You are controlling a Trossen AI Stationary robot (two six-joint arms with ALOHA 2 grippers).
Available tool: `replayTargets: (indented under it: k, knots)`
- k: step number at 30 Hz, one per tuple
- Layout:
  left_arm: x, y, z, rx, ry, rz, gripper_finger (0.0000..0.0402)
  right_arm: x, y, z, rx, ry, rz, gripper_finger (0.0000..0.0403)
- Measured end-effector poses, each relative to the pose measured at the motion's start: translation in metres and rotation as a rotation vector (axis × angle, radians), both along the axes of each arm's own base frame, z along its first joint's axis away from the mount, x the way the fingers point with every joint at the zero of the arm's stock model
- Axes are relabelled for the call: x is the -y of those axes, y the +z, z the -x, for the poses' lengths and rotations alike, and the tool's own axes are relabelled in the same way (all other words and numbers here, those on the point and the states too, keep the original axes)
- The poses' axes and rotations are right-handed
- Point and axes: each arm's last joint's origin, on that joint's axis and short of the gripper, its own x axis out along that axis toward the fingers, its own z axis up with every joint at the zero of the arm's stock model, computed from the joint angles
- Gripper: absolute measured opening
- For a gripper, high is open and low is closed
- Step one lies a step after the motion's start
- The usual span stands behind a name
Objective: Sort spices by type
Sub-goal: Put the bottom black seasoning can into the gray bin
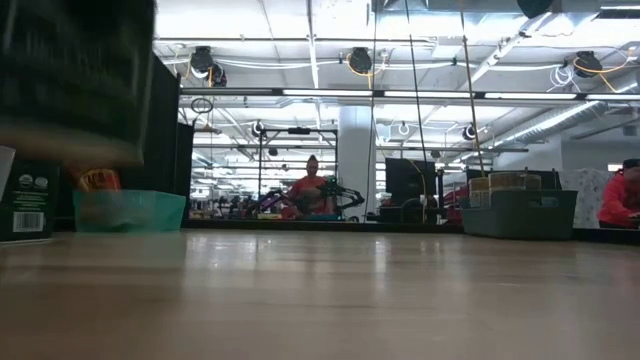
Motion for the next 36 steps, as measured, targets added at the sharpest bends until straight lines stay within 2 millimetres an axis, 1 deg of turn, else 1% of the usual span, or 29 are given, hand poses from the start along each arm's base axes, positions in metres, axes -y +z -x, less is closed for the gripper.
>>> replayTargets:
  k: [4, 5, 8, 10, 13, 18, 21, 23, 27, 31, 36]
  knots:
    - [-0.006, 0.041, 0.023, -0.088, 0.043, -0.067, 0.0126, 0.0, 0.0, 0.0, -0.003, -0.003, -0.001, 0.016]
    - [-0.006, 0.049, 0.028, -0.078, 0.052, -0.061, 0.0126, 0.0, -0.001, 0.0, -0.004, -0.003, -0.001, 0.016]
    - [-0.004, 0.068, 0.043, -0.022, 0.069, -0.035, 0.0126, 0.0, 0.0, 0.0, -0.003, -0.003, -0.002, 0.016]
    - [-0.004, 0.074, 0.05, 0.004, 0.091, -0.031, 0.0126, 0.0, 0.0, 0.0, -0.003, -0.003, -0.003, 0.016]
    - [0.002, 0.074, 0.059, -0.005, 0.102, -0.026, 0.0126, 0.0, 0.0, 0.0, -0.002, -0.004, -0.005, 0.016]
    - [0.007, 0.084, 0.073, 0.0, 0.065, 0.01, 0.0126, 0.0, -0.001, 0.0, -0.004, -0.004, -0.004, 0.016]
    - [0.005, 0.084, 0.083, 0.02, 0.081, -0.02, 0.0126, 0.0, -0.001, 0.0, -0.003, -0.004, -0.004, 0.016]
    - [0.001, 0.081, 0.091, 0.017, 0.102, -0.043, 0.0126, 0.0, 0.0, 0.0, -0.002, -0.004, -0.006, 0.016]
    - [-0.006, 0.071, 0.111, -0.071, 0.156, -0.032, 0.0126, 0.0, 0.0, 0.0, 0.0, -0.005, -0.013, 0.016]
    - [-0.014, 0.072, 0.132, -0.074, 0.239, -0.033, 0.0126, 0.0, 0.0, 0.0, 0.0, -0.005, -0.012, 0.016]
    - [-0.015, 0.058, 0.145, -0.099, 0.305, -0.078, 0.0126, 0.0, -0.001, 0.0, -0.002, -0.005, -0.01, 0.016]
